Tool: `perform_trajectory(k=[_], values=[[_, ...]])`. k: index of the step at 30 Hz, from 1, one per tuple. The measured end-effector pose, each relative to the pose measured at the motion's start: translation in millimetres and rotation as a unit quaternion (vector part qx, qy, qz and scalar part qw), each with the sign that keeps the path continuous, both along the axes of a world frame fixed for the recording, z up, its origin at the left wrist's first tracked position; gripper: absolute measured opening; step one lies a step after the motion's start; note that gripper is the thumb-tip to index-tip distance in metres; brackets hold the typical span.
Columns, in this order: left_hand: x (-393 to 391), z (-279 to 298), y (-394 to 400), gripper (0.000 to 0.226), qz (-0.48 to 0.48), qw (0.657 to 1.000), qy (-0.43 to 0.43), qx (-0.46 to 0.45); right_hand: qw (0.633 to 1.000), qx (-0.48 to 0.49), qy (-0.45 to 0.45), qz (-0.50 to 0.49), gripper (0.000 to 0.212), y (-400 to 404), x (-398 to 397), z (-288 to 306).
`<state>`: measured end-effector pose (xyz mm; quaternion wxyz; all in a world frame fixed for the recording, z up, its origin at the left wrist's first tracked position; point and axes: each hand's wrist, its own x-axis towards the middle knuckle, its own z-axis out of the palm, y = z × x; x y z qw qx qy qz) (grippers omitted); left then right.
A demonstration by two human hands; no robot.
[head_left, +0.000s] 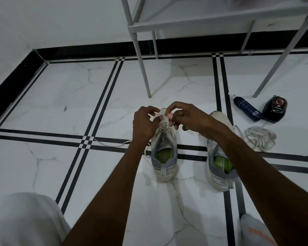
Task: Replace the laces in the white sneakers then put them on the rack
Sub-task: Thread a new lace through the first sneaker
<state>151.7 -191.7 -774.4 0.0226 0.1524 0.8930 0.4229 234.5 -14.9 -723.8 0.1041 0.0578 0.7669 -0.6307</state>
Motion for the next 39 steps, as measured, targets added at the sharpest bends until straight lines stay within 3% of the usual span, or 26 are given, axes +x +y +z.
perform_trajectory(k=[4, 8, 10, 15, 20, 23, 31, 37, 39], values=[[6.9, 3.0, -16.3, 0.028, 0.028, 0.999, -0.033, -0.006, 0.996, -0.032, -0.005, -0.078, 0.016, -6.2, -9.8, -8.7], [15.4, 1.0, -29.2, 0.042, -0.077, 0.977, -0.174, -0.097, 0.993, -0.021, -0.021, -0.111, 0.019, -10.6, -21.2, -23.1], [17.3, -5.9, -35.3, 0.042, -0.104, 0.967, -0.204, -0.111, 0.992, 0.019, 0.005, -0.121, 0.015, -14.7, -25.6, -28.3], [20.7, -13.0, -45.7, 0.022, -0.08, 0.98, -0.172, -0.068, 0.98, 0.181, 0.052, -0.064, 0.008, -29.5, -29.3, -40.6], [29.4, -22.4, -53.7, 0.019, -0.016, 0.959, -0.264, 0.104, 0.953, 0.3, 0.045, -0.013, 0.007, -39.2, -30.1, -55.1], [33.4, -27.7, -52.8, 0.019, 0.002, 0.947, -0.283, 0.152, 0.94, 0.34, 0.035, 0.009, 0.013, -43.9, -29.1, -63.4], [37.5, -26.0, -45.2, 0.019, 0.026, 0.937, -0.302, 0.174, 0.938, 0.348, 0.001, -0.001, 0.022, -48.4, -29.1, -68.3], [38.9, -28.6, -44.7, 0.03, -0.001, 0.948, -0.276, 0.157, 0.953, 0.278, -0.031, -0.114, 0.04, -58.7, -23.5, -80.9], [38.5, -29.3, -44.8, 0.037, 0.026, 0.943, -0.287, 0.164, 0.955, 0.267, -0.04, -0.122, 0.033, -61.7, -23.5, -82.8]])
